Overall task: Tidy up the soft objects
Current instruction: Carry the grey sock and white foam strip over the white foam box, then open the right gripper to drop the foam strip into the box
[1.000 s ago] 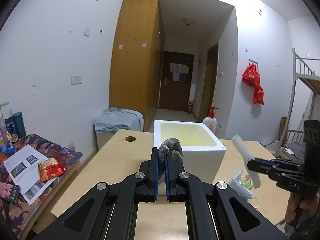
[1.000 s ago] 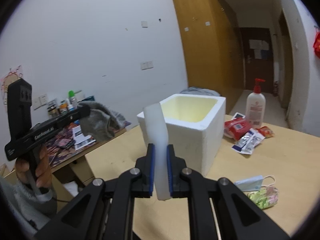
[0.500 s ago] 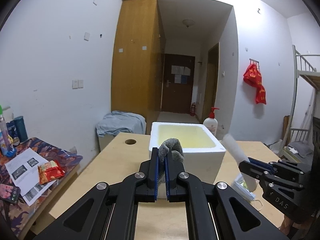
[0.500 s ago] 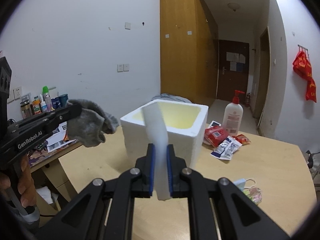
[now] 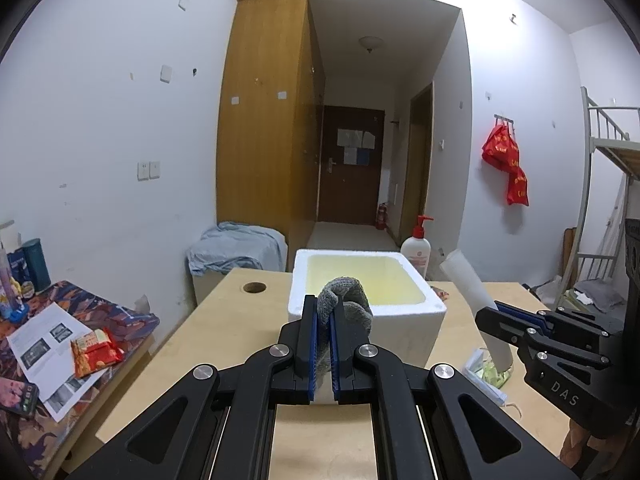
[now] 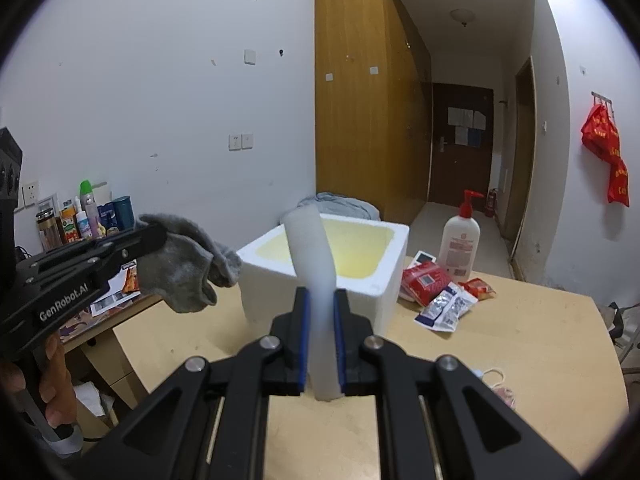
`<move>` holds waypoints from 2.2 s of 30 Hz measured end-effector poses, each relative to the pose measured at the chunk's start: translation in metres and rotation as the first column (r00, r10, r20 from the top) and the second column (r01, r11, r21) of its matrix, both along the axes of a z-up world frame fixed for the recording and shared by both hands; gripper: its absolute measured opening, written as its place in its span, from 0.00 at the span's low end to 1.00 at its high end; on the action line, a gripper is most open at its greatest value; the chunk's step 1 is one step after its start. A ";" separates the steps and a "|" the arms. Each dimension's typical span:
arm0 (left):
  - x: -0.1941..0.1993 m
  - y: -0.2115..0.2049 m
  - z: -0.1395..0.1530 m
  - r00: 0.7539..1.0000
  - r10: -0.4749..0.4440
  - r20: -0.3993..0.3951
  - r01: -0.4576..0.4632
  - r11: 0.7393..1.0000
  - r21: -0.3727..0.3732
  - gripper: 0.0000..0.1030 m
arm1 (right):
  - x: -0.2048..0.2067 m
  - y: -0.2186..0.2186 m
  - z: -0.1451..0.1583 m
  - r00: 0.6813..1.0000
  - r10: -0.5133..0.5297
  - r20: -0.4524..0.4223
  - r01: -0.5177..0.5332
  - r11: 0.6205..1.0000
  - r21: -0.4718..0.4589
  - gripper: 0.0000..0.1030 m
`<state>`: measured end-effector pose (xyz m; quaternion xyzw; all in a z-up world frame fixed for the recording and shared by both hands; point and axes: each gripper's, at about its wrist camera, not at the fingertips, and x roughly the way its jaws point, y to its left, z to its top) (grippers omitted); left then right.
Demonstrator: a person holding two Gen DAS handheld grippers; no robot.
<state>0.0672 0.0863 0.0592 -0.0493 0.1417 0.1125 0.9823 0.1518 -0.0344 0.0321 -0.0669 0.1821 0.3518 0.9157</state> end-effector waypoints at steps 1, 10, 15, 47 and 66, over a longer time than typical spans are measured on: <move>0.001 0.001 0.002 1.000 -0.001 0.000 0.001 1.000 -0.001 0.05 | 0.001 0.001 0.001 1.000 -0.001 0.002 0.001 1.000 0.000 0.13; 0.015 0.010 0.021 1.000 -0.001 0.028 0.002 1.000 -0.006 0.05 | 0.017 0.009 0.017 1.000 -0.008 0.020 0.009 1.000 -0.002 0.13; 0.030 0.018 0.028 0.999 -0.006 0.035 0.007 1.000 -0.011 0.05 | 0.032 0.015 0.029 0.999 -0.015 0.032 0.015 1.000 -0.005 0.13; 0.105 0.051 0.019 1.000 -0.026 -0.012 0.026 0.999 -0.026 0.05 | 0.112 0.067 0.012 0.995 -0.008 -0.097 0.003 0.999 -0.049 0.13; 0.102 0.050 0.019 1.000 -0.018 -0.010 0.018 1.000 -0.017 0.05 | 0.112 0.067 0.010 0.997 -0.027 -0.071 0.023 0.998 -0.056 0.86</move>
